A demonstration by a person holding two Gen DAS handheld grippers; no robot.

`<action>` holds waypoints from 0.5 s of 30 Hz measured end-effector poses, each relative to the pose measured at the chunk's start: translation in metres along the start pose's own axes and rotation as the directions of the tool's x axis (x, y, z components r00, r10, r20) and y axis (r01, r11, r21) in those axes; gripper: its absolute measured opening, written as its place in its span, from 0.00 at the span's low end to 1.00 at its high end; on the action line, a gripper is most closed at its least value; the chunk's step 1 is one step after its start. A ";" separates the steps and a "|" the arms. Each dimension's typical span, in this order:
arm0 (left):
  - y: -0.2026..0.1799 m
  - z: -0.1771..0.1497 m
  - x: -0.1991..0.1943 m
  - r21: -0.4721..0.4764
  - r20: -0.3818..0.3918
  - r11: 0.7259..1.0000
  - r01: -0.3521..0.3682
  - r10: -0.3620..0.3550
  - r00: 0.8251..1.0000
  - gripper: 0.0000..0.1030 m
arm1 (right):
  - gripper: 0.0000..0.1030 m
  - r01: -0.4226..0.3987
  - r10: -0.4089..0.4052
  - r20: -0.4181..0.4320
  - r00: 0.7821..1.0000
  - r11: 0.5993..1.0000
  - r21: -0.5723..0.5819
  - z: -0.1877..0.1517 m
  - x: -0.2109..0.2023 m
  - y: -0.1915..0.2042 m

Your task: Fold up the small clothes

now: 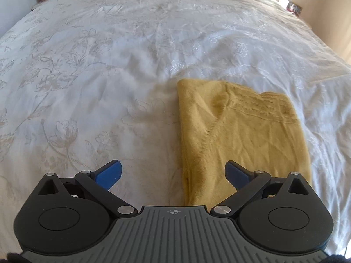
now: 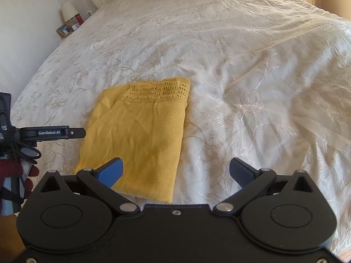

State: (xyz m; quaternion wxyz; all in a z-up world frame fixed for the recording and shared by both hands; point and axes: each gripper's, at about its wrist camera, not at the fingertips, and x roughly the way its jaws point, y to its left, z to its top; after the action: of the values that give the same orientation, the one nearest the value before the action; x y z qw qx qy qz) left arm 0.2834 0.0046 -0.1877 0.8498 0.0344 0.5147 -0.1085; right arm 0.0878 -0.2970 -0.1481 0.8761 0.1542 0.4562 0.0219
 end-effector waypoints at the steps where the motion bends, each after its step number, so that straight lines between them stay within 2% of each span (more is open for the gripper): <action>1: 0.001 0.002 0.009 -0.001 -0.019 1.000 -0.016 0.016 1.000 0.99 | 0.99 0.000 0.000 -0.003 1.000 1.000 0.000 0.002 0.001 -0.002; 3: 0.003 0.003 0.025 0.002 -0.059 0.998 -0.055 0.055 0.997 0.99 | 0.99 0.000 0.000 -0.010 1.000 1.000 0.001 0.006 0.004 -0.006; 6: 0.015 0.001 0.042 -0.025 -0.108 0.998 -0.053 0.050 0.993 1.00 | 0.99 -0.001 0.001 -0.025 1.000 1.000 -0.001 0.012 0.011 -0.011; 12: 0.022 -0.001 0.046 -0.063 -0.124 0.998 -0.023 0.015 0.992 1.00 | 0.99 -0.004 0.003 -0.039 0.999 1.000 -0.025 0.024 0.020 -0.016; 15: 0.023 0.000 0.033 -0.060 -0.105 0.998 -0.008 0.001 0.995 1.00 | 0.99 -0.010 0.009 -0.023 1.000 0.999 -0.046 0.031 0.018 -0.011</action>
State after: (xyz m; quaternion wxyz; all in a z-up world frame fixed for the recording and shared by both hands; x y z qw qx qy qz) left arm 0.3031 0.0216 -0.2183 0.8225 0.0155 0.5615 -0.0891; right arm 0.1220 -0.3116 -0.1486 0.8740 0.1357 0.4650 0.0382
